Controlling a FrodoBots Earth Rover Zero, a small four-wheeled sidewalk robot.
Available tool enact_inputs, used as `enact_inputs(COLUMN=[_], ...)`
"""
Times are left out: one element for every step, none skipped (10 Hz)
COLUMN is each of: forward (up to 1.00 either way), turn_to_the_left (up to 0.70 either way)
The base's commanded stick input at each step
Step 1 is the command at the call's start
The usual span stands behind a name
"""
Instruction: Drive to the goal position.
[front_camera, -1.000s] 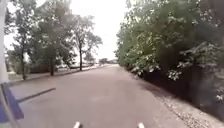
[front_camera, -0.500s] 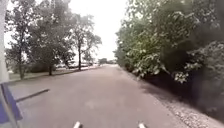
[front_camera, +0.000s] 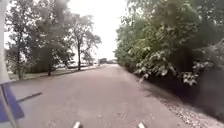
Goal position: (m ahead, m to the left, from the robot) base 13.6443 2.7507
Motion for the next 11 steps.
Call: enact_inputs(forward=[0.6, 0.6, 0.6, 0.6, 0.6, 0.6, 0.6, 0.6, 0.6, 0.45, 0.45], turn_to_the_left=[0.0, 0.0, 0.0, 0.0, 0.0, 0.0, 0.0, 0.0, 0.0, 0.0, 0.0])
